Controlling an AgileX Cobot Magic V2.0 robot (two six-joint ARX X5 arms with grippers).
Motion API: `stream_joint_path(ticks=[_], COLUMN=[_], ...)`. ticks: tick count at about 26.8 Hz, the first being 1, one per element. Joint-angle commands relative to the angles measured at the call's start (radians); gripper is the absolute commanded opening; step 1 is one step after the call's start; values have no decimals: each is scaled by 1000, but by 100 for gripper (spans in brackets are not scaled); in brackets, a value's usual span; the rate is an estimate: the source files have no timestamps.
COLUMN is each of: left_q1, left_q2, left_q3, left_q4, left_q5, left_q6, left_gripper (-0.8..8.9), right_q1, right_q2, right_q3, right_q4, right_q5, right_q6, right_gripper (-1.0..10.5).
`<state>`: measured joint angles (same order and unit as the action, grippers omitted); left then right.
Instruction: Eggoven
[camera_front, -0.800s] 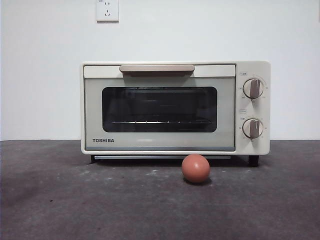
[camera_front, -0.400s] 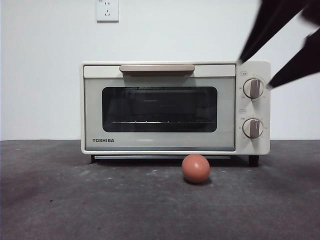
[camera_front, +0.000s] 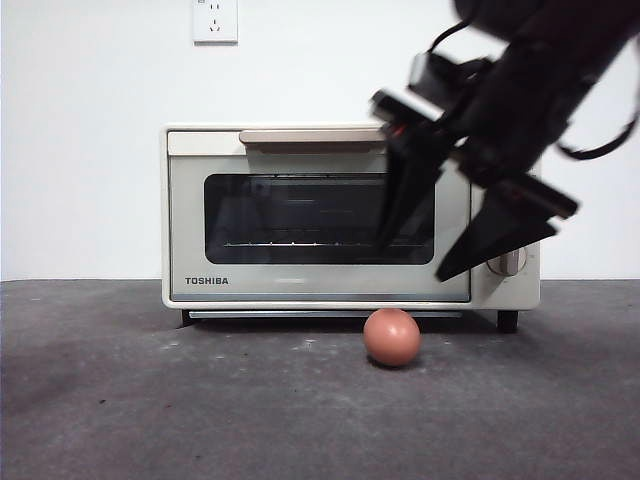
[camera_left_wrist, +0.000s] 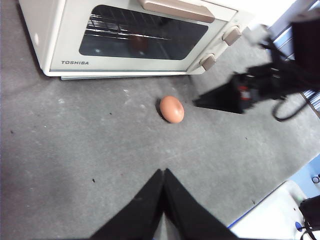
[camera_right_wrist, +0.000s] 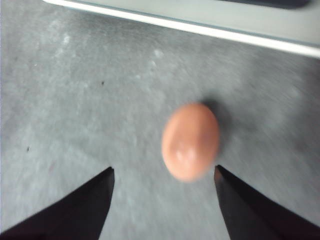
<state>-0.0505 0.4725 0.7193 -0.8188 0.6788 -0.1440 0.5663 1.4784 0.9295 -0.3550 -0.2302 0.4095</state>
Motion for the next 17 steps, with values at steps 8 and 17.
stream_joint_path(ticks=[8, 17], left_q1=[-13, -15], left_q2=[6, 14], left_q3=[15, 15], left_q4=[12, 39], left_q5=[2, 2], left_q6=[13, 13], left_gripper=[6, 6], right_q1=[53, 62], right_q2=[257, 326], right_q3=[173, 173], right_q4=[-44, -35], right_q5=[136, 173], right_q6=[-5, -16], right_gripper=[325, 305])
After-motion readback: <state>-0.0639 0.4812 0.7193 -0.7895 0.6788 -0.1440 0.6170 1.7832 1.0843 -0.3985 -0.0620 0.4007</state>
